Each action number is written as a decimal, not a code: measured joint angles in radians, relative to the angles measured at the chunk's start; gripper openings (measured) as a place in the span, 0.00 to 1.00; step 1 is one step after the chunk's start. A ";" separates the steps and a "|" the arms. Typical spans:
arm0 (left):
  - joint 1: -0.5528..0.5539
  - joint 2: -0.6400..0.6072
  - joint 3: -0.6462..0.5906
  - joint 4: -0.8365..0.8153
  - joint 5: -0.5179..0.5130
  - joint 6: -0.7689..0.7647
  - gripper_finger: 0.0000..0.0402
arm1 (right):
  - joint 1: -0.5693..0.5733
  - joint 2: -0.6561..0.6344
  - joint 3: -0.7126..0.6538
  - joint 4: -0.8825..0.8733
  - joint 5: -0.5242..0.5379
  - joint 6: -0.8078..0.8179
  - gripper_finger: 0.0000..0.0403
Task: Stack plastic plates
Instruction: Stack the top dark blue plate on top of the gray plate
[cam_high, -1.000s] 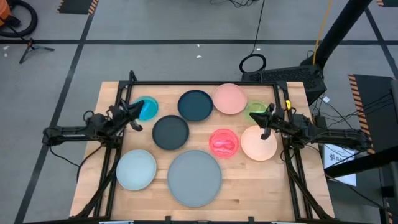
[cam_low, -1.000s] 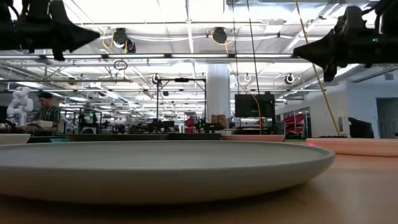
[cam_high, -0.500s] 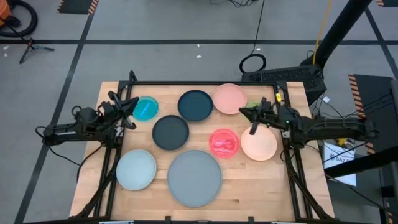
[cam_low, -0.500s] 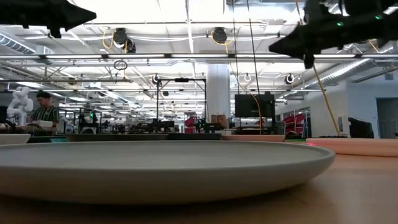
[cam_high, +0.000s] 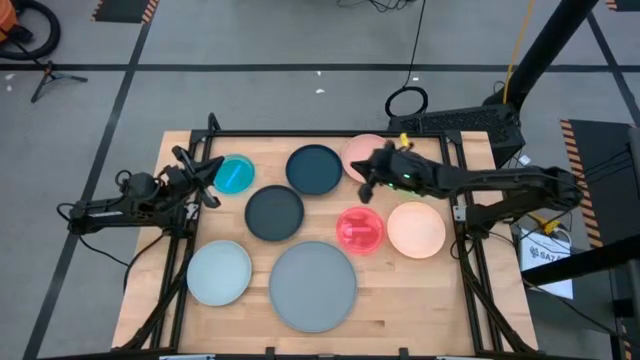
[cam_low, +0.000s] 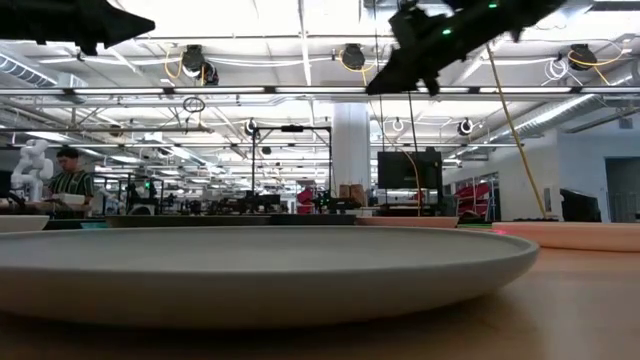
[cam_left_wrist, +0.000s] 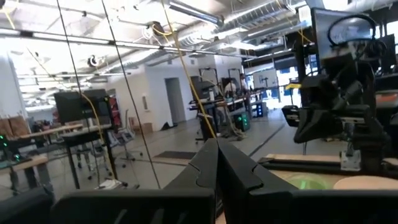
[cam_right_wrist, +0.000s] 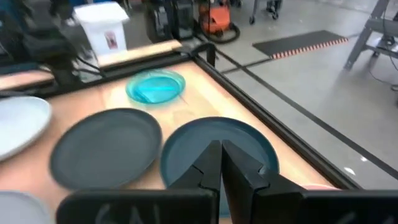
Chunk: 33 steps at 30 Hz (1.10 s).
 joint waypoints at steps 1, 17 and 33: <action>0.000 0.000 0.000 -0.001 0.000 0.007 0.01 | -0.006 0.036 0.034 -0.026 -0.001 -0.012 0.02; 0.000 0.000 0.000 -0.024 -0.001 0.031 0.01 | -0.082 0.484 0.408 -0.316 -0.133 -0.257 0.05; 0.000 0.000 0.000 -0.046 -0.001 0.012 0.01 | -0.091 0.636 0.427 -0.307 -0.266 -0.245 0.51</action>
